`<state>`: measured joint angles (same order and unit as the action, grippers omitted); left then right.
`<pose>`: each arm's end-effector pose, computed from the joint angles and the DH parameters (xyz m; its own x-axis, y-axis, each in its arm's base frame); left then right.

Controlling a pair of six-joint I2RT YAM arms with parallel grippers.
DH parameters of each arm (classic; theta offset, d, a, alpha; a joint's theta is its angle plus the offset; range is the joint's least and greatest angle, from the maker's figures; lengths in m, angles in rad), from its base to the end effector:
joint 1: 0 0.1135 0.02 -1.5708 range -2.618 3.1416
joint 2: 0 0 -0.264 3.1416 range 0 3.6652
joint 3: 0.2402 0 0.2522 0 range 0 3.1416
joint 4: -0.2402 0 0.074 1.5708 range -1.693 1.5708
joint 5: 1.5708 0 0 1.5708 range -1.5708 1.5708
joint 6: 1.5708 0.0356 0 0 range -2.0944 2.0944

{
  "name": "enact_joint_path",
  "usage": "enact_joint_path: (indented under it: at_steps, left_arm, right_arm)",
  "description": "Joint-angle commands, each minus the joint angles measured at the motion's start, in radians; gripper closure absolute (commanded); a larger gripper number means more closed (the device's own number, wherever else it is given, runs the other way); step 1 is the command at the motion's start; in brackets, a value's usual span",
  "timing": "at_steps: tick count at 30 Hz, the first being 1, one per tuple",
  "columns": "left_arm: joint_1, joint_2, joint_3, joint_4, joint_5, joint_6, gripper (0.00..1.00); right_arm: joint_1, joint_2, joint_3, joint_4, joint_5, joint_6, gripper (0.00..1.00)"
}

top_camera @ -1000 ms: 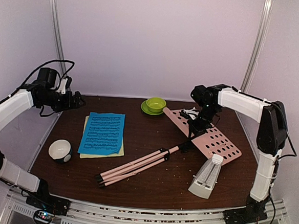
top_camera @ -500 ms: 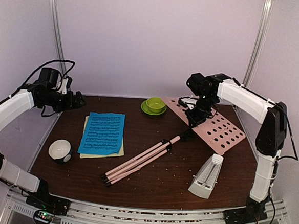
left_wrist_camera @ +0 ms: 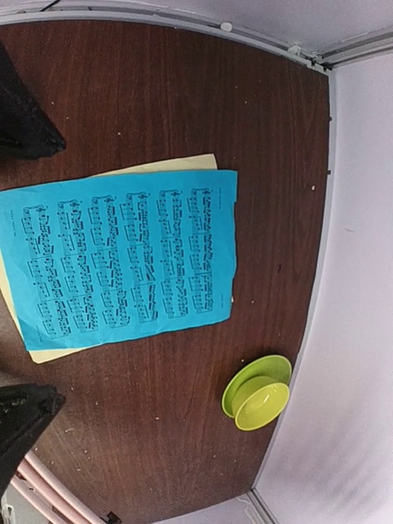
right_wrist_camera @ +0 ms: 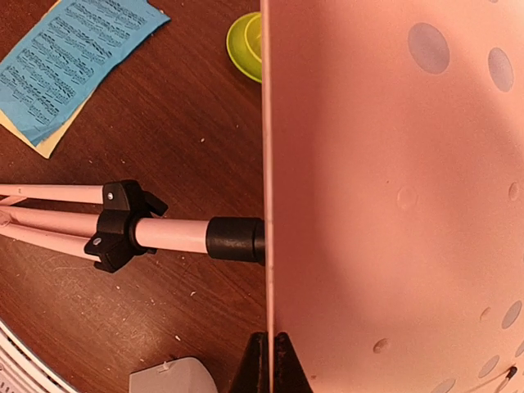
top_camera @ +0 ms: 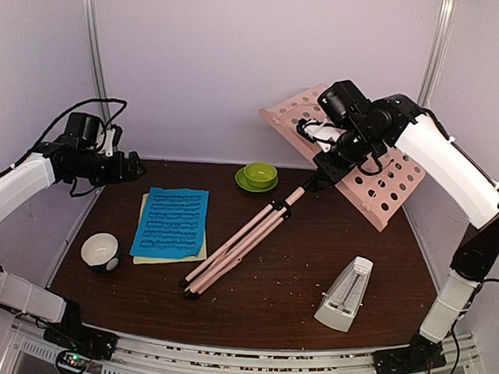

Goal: Set up the instrument practice props

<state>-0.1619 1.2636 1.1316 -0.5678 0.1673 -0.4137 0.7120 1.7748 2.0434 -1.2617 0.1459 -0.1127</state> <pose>0.2698 -0.0501 0.3221 -0.6965 -0.2879 -0.6573 0.0051 0.9140 -0.4057 0.2709 0.2270 0.4034 -0.5643 -0.6339 -0.5289 -0.6539 0.7343 -0.1824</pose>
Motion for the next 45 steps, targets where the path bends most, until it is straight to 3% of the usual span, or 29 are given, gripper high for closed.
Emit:
enact_joint_path:
  at_steps: [1,8,18,30,34,39,45]
  left_arm:
    - [-0.024,-0.05,-0.048,0.109,0.032,0.007,0.02]
    - [-0.129,-0.083,-0.122,0.192,0.036,0.036,0.02]
    - [-0.463,-0.078,-0.263,0.438,-0.159,0.06,0.09]
    - [-0.811,0.143,-0.112,0.577,-0.324,0.157,0.22]
    - [-0.859,0.179,-0.078,0.6,-0.386,0.167,0.26]
    - [-0.867,0.265,0.03,0.52,-0.485,0.161,0.39]
    - [-0.867,0.301,0.084,0.514,-0.554,0.21,0.47]
  right_arm:
    - [0.05,-0.163,0.084,0.213,0.208,-0.072,1.0]
    - [0.144,-0.25,0.089,0.316,0.316,-0.189,1.0]
    - [0.27,-0.291,0.134,0.415,0.455,-0.347,1.0]
    - [0.42,-0.285,0.142,0.558,0.632,-0.519,1.0]
    - [0.463,-0.284,0.142,0.59,0.676,-0.557,1.0]
    - [0.5,-0.284,0.14,0.609,0.693,-0.574,1.0]
    - [0.525,-0.294,0.126,0.612,0.705,-0.601,1.0]
